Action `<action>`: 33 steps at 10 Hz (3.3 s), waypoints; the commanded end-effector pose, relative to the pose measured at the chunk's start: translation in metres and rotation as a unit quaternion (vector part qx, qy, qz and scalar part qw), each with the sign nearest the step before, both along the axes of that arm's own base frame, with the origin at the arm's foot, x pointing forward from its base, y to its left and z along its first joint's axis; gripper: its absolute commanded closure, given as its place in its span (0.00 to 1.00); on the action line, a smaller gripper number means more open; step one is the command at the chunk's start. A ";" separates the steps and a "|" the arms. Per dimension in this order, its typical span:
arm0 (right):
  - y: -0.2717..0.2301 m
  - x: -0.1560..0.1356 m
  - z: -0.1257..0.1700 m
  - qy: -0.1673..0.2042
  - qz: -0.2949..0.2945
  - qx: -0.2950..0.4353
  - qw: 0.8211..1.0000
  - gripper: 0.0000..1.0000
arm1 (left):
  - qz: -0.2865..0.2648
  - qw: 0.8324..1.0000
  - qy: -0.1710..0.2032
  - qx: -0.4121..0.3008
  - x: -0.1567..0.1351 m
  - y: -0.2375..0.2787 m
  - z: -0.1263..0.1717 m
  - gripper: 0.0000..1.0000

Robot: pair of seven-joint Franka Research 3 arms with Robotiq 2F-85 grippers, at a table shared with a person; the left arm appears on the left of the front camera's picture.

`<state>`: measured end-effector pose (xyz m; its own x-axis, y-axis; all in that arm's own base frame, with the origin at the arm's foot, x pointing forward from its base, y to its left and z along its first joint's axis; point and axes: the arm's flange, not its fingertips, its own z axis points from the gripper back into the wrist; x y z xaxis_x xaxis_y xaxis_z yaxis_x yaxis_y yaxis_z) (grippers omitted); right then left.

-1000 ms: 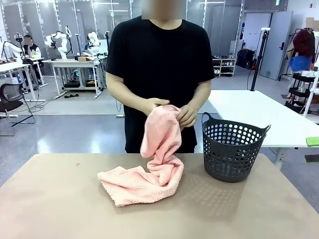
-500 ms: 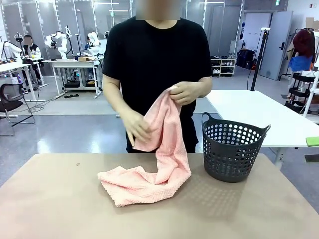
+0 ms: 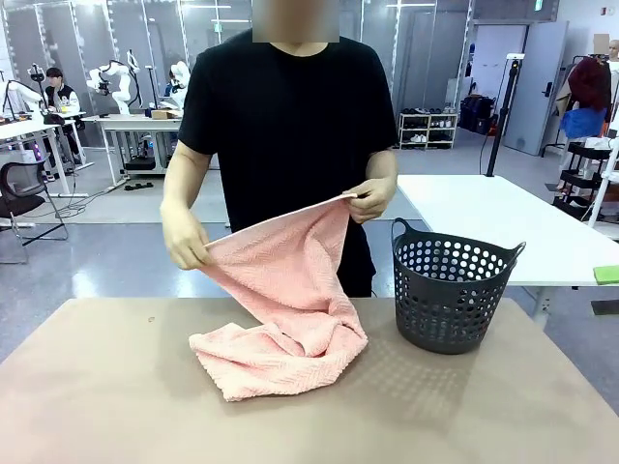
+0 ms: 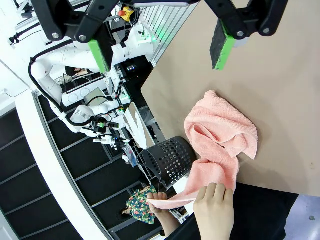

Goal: Fold the towel.
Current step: Grab the top end of the 100 cm Hotel Towel extended by the human.

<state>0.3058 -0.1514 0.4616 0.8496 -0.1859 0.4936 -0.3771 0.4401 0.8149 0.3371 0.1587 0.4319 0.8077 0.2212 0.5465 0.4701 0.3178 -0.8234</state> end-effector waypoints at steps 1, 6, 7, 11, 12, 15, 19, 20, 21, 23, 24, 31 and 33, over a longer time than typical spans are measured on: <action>0.000 0.002 0.000 -0.013 0.002 0.004 1.000 0.00 | -0.002 1.000 -0.007 -0.009 0.002 0.000 -0.001 0.00; 0.000 0.002 0.000 -0.013 0.002 0.004 1.000 0.00 | -0.002 1.000 -0.007 -0.009 0.002 0.000 -0.001 0.00; 0.000 0.002 0.000 -0.013 0.002 0.004 1.000 0.00 | -0.002 1.000 -0.007 -0.009 0.002 0.000 -0.001 0.00; 0.000 0.002 0.000 -0.013 0.002 0.004 1.000 0.00 | -0.002 1.000 -0.007 -0.009 0.002 0.000 -0.001 0.00; 0.000 0.002 0.000 -0.013 0.002 0.004 1.000 0.00 | -0.002 1.000 -0.007 -0.009 0.002 0.000 -0.001 0.00; -0.004 0.003 0.024 -0.054 0.016 -0.044 0.997 0.00 | -0.011 0.995 -0.074 0.061 0.002 0.010 0.032 0.00; 0.024 0.030 0.144 -0.218 0.085 -0.275 0.932 0.00 | -0.065 0.893 -0.255 0.364 0.021 0.007 0.177 0.00; 0.042 0.036 0.166 -0.246 0.117 -0.331 0.903 0.00 | -0.085 0.846 -0.293 0.437 0.025 -0.010 0.207 0.00; 0.066 0.043 0.186 -0.275 0.155 -0.397 0.862 0.00 | -0.102 0.799 -0.330 0.493 0.031 -0.031 0.238 0.00; 0.110 0.050 0.219 -0.324 0.218 -0.466 0.794 0.00 | -0.134 0.715 -0.378 0.573 0.040 -0.076 0.279 0.00; 0.134 0.051 0.232 -0.343 0.238 -0.492 0.764 0.00 | -0.157 0.670 -0.396 0.608 0.044 -0.102 0.288 0.00; 0.206 0.053 0.249 -0.385 0.298 -0.564 0.667 0.00 | -0.233 0.600 -0.442 0.625 0.049 -0.190 0.294 0.00; 0.206 0.053 0.249 -0.385 0.298 -0.564 0.667 0.00 | -0.233 0.600 -0.442 0.625 0.049 -0.190 0.294 0.00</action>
<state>0.3590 0.0538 0.7101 0.0124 0.9260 0.3772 -0.8770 0.1913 -0.4407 0.3857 -0.0294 0.7228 -0.1168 -0.9374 0.3281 0.8325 0.0877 0.5470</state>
